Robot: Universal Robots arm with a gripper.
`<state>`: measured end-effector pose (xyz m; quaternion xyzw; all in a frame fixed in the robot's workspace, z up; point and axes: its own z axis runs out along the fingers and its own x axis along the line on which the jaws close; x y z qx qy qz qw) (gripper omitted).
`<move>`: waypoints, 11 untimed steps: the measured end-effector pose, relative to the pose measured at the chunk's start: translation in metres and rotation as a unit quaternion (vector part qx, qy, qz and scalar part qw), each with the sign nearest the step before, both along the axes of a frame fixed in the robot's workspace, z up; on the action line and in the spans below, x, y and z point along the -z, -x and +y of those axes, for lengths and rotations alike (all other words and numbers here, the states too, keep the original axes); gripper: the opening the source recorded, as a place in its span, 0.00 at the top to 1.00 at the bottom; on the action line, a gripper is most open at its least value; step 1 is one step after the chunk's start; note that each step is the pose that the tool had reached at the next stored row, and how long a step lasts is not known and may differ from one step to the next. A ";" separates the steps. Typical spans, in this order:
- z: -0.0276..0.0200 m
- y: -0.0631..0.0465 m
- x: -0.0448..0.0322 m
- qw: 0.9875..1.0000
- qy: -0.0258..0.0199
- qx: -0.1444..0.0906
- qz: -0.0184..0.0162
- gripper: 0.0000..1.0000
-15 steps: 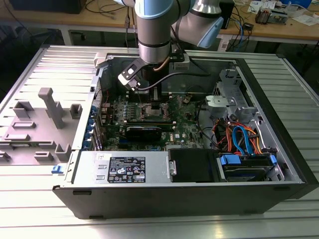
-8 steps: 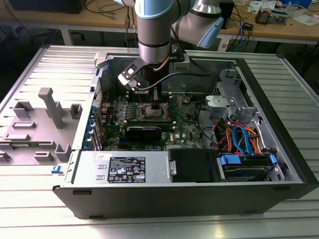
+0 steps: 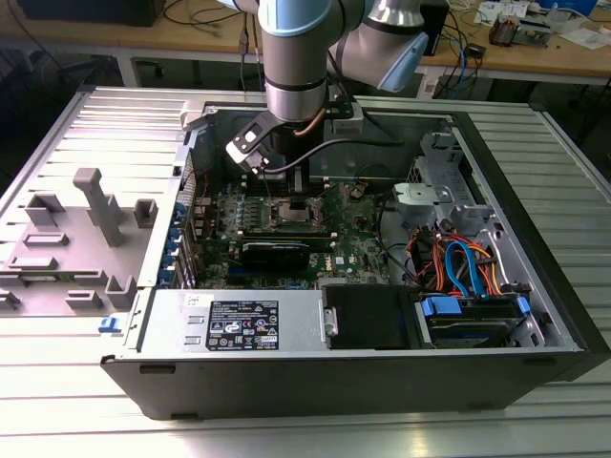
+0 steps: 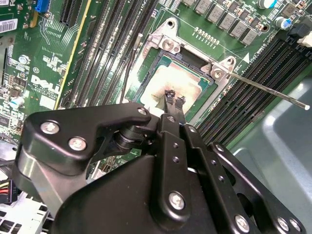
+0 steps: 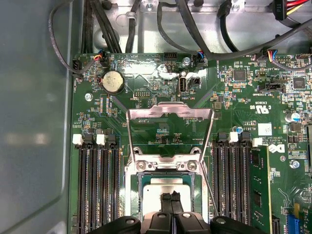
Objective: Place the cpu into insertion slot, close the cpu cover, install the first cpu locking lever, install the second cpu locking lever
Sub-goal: 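Close the cpu cover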
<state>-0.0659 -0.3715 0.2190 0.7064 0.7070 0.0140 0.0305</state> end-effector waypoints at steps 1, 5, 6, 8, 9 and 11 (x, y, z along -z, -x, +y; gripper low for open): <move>0.0000 0.000 -0.0001 1.000 0.000 0.000 0.000 0.89; 0.0000 0.000 -0.0085 1.000 0.000 0.000 0.000 0.89; 0.0000 0.000 -0.0128 1.000 0.000 0.000 0.000 0.89; 0.0000 0.000 -0.0210 1.000 0.001 0.000 0.000 0.89; 0.0000 0.000 -0.0228 1.000 0.002 0.000 0.000 0.89; 0.0000 0.000 -0.0267 1.000 0.002 0.000 0.000 0.89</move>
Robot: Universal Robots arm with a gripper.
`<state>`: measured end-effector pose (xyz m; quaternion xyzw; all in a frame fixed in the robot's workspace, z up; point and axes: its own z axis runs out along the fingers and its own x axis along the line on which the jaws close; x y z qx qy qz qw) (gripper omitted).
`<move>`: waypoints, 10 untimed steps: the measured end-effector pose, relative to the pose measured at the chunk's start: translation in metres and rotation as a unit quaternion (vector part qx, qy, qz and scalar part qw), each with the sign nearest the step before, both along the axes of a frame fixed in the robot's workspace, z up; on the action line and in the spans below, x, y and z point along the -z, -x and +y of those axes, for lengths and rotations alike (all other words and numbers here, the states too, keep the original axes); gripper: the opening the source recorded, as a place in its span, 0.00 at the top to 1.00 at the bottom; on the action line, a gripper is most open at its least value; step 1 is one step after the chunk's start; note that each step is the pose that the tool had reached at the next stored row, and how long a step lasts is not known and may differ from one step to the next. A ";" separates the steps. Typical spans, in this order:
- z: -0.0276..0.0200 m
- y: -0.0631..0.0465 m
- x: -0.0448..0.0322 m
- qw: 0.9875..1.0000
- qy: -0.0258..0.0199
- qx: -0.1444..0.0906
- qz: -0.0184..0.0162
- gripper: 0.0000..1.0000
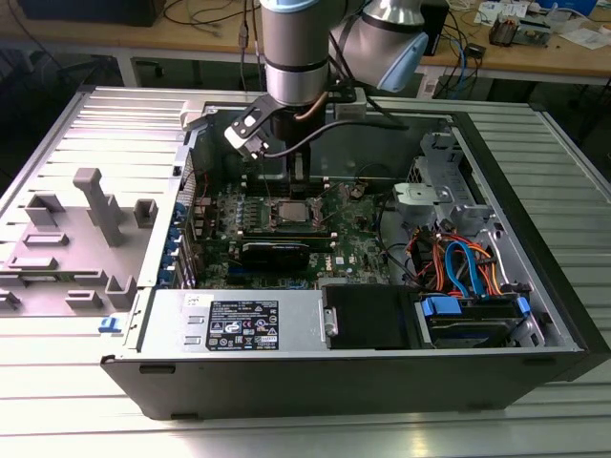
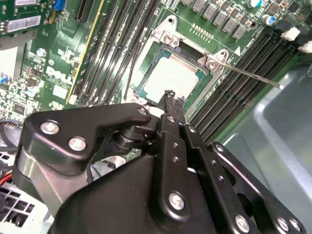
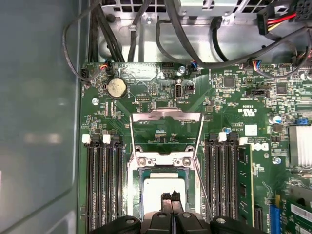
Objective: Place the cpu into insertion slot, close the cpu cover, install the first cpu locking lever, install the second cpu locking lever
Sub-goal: 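Close the cpu cover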
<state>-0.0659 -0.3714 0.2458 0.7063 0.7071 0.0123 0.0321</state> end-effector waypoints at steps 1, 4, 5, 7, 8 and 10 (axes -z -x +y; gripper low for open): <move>0.0000 0.000 -0.0018 1.000 0.000 0.000 0.000 0.89; 0.0000 0.000 -0.0072 1.000 0.001 0.000 0.000 0.89; 0.0001 0.000 -0.0074 1.000 0.001 0.000 0.000 0.89; 0.0001 -0.001 -0.0075 1.000 0.001 0.000 0.000 0.89; 0.0000 -0.001 -0.0075 1.000 0.001 0.000 0.001 0.89; 0.0000 -0.001 -0.0077 1.000 0.002 0.000 0.004 0.89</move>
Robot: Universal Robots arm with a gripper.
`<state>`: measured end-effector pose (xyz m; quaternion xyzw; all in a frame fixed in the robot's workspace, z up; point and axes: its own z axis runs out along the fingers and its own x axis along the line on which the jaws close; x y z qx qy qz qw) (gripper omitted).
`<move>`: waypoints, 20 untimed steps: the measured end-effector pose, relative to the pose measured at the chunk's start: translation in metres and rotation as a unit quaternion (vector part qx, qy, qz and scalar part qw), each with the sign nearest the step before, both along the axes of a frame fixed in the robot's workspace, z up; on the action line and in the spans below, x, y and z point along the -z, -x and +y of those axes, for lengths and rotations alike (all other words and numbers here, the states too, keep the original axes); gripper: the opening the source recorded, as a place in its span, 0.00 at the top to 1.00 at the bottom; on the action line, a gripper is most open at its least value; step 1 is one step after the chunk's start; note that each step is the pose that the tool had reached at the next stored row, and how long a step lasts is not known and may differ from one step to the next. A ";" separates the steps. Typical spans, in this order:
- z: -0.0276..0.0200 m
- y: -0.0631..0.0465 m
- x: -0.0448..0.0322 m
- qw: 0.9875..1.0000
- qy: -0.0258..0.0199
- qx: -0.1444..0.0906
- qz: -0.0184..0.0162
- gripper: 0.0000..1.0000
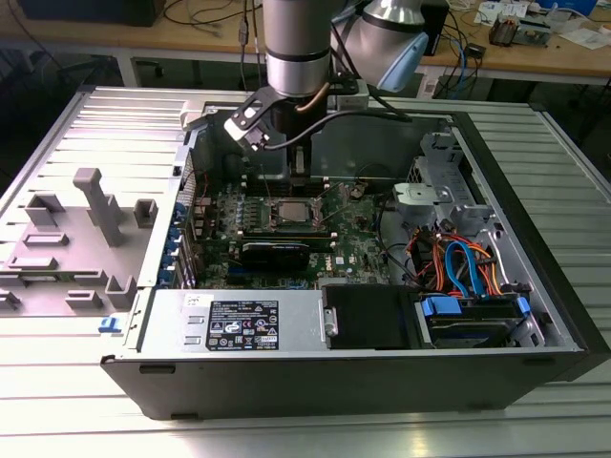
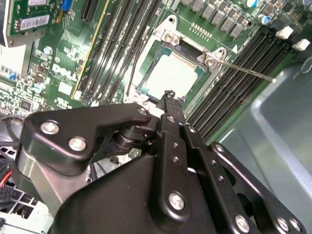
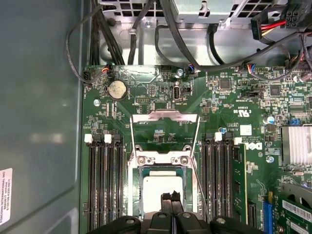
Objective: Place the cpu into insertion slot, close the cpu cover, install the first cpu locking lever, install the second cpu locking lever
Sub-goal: 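Close the cpu cover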
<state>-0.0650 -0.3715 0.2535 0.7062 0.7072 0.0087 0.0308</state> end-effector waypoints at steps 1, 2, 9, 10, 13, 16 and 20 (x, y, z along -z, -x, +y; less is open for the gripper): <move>0.0000 0.000 -0.0002 1.000 0.000 0.000 0.001 0.89; 0.0001 0.000 -0.0015 1.000 0.000 0.000 0.001 0.89; 0.0005 -0.001 -0.0113 1.000 0.001 0.000 0.005 0.89; 0.0005 -0.001 -0.0113 1.000 0.001 0.000 0.004 0.89; 0.0006 -0.004 -0.0114 1.000 0.001 0.000 0.005 0.89; 0.0007 -0.012 -0.0114 1.000 0.001 0.000 0.006 0.89; 0.0007 -0.022 -0.0114 1.000 0.001 0.000 0.009 0.89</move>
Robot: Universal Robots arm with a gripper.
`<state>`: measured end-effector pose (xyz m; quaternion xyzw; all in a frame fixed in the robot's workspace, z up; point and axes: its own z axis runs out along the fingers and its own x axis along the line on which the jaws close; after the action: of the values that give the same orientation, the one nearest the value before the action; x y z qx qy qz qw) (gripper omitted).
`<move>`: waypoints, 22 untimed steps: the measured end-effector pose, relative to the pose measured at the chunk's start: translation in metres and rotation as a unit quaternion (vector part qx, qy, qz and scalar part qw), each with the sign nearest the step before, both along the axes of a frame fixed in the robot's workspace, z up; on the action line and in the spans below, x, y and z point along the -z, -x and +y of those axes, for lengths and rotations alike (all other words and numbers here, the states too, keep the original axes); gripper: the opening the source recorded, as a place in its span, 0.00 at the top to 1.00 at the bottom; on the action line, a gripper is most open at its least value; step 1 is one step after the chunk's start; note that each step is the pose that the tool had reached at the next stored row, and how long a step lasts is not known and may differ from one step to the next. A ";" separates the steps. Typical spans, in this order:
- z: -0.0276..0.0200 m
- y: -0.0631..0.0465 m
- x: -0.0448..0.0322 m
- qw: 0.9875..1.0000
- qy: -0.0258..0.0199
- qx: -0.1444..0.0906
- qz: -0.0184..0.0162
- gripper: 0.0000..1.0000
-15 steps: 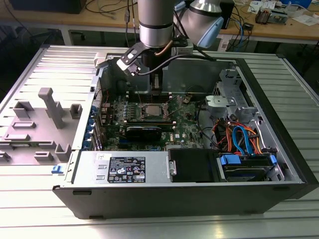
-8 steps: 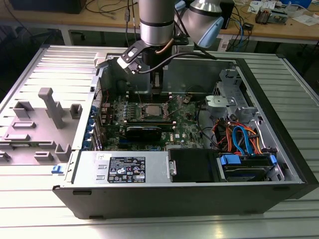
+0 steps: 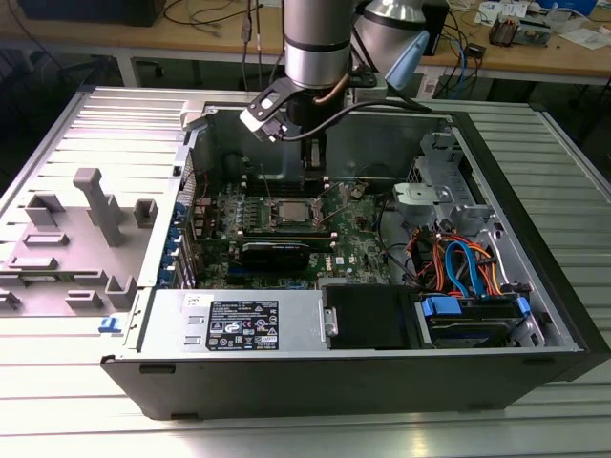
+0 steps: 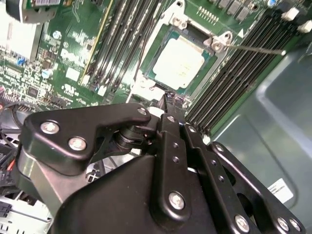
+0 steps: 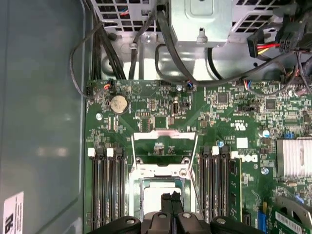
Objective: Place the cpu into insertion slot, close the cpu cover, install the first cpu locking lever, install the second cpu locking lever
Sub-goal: 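Close the cpu cover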
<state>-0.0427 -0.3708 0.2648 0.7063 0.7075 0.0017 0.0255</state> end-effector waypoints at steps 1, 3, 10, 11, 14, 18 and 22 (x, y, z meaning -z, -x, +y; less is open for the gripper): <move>0.0000 -0.002 0.0000 1.000 0.000 0.000 0.001 0.89; 0.0000 -0.009 0.0000 1.000 0.000 0.000 0.003 0.89; 0.0000 -0.028 0.0000 1.000 0.000 0.000 0.009 0.89; 0.0000 -0.031 0.0000 1.000 0.000 0.000 0.011 0.89; 0.0000 -0.036 -0.0001 1.000 0.000 0.000 0.013 0.89; 0.0001 -0.046 -0.0001 1.000 0.001 0.000 0.017 0.89; 0.0002 -0.054 0.0000 1.000 0.001 0.000 0.020 0.89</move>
<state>0.0109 -0.3706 0.2649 0.7062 0.7078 -0.0133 0.0119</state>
